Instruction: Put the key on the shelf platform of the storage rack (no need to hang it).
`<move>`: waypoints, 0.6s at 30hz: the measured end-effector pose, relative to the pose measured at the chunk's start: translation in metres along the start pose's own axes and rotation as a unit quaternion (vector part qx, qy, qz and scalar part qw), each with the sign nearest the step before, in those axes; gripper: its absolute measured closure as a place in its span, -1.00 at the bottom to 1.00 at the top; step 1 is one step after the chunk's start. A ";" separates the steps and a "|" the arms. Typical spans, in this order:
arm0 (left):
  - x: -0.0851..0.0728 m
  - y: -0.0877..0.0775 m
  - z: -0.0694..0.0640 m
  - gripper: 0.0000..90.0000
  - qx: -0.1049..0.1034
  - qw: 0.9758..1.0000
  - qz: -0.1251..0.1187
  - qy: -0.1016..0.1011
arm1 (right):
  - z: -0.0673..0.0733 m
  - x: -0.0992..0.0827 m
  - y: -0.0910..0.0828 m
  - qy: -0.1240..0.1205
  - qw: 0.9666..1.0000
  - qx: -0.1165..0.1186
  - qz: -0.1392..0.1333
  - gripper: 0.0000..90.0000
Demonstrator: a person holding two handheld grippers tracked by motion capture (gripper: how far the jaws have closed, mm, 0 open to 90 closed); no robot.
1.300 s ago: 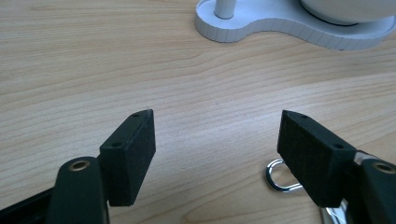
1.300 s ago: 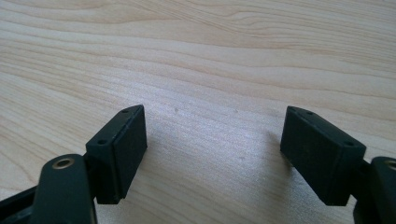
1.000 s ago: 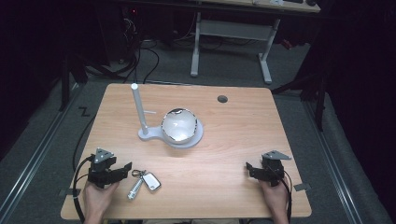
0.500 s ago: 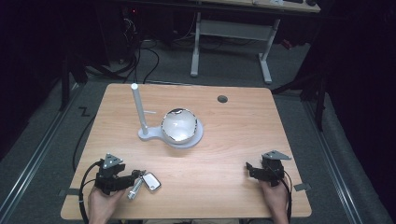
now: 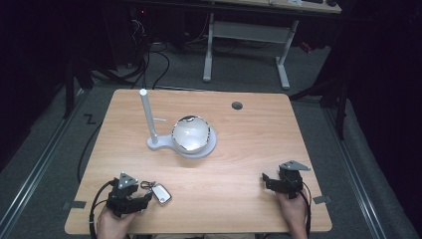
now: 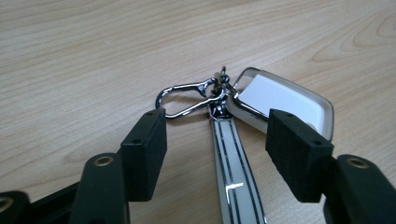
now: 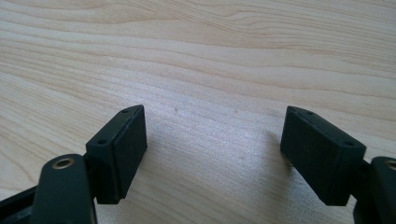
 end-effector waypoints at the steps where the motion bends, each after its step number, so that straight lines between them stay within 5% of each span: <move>1: -0.001 0.001 0.001 -0.08 -0.001 1.000 -0.008 0.008 | 0.000 0.000 0.000 0.000 1.000 0.000 0.001 -0.49; 6: -0.010 0.007 0.004 0.08 0.006 0.999 -0.008 0.030 | 0.000 0.000 0.000 0.000 1.000 0.000 0.001 -0.49; 18: -0.017 0.013 0.003 0.44 0.012 0.999 -0.015 0.040 | 0.000 0.000 0.000 -0.001 1.000 0.000 0.001 -0.49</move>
Point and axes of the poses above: each handheld gripper's, and its own axes: y roughly forward along the jaws, x roughly out of its top, z roughly to its left, the point moved 4 cm from there along y, roughly forward along the jaws, and after that the axes turned 3 degrees about -z, right-handed, at the moved point
